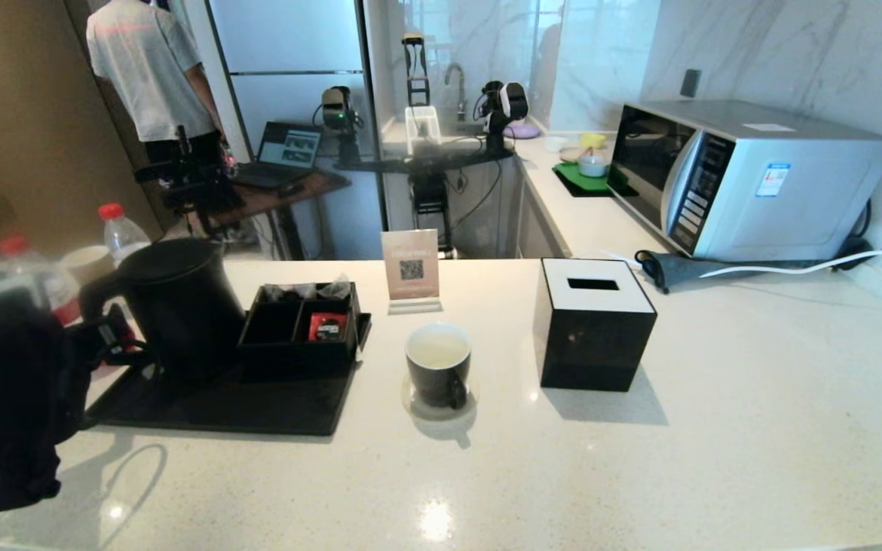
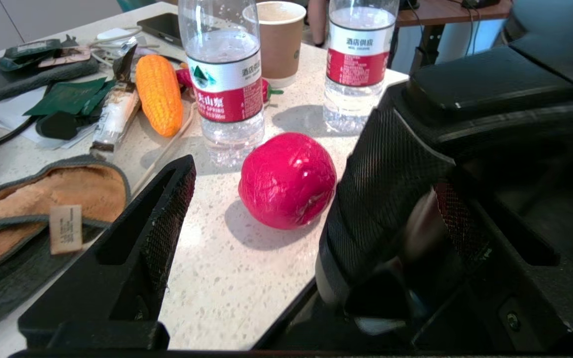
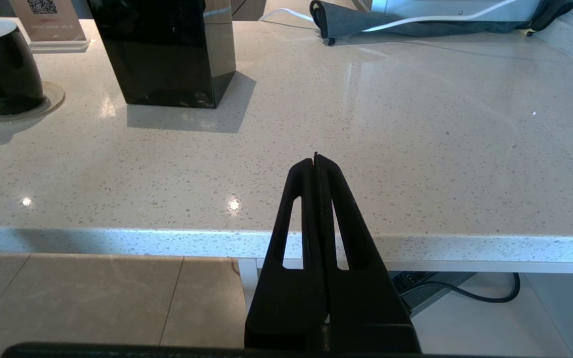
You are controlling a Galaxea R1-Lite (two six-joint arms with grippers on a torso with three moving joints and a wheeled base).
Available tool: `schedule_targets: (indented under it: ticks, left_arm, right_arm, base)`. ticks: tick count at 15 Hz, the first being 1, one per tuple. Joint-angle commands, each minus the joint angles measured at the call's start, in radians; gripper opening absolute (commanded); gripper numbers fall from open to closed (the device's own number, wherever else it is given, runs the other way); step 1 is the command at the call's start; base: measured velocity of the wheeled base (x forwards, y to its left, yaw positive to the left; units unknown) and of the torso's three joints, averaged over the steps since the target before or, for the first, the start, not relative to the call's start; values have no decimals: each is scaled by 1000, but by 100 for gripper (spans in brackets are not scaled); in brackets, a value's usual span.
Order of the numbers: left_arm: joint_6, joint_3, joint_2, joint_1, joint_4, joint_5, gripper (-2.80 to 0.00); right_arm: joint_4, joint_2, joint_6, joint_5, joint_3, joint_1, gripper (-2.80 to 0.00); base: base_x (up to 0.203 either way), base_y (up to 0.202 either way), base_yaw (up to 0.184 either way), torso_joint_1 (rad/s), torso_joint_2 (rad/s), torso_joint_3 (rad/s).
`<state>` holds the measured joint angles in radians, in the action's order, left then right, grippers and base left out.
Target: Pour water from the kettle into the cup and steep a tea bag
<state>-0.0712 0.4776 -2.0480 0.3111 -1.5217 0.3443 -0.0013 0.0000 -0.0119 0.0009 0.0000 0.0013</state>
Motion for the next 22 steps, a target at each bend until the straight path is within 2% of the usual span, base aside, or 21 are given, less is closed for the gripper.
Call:
schedule_targets:
  ticks: [1,13,14,22]
  left_arm:
    - [-1,-38,40,-1,-38,2,0]
    - [-2,-281,222,-26,-36,2,0]
    - [-3,-299,238,-32,-35,2,-280]
    - [-5,-406,371,-84,-33,-1,-280]
  right_arm:
    - [0,0,0,1,0,0,-280]
    - [0,0,0,1,0,0,-280]
    - [0,0,0,1,0,0,-280]
    - [0,0,0,1,0,0,-280]
  base:
    - [0,0,0,0,0,0]
    - [0,0,0,0,0,0]
    - [0,0,0,0,0,0]
    - [0,0,0,0,0,0]
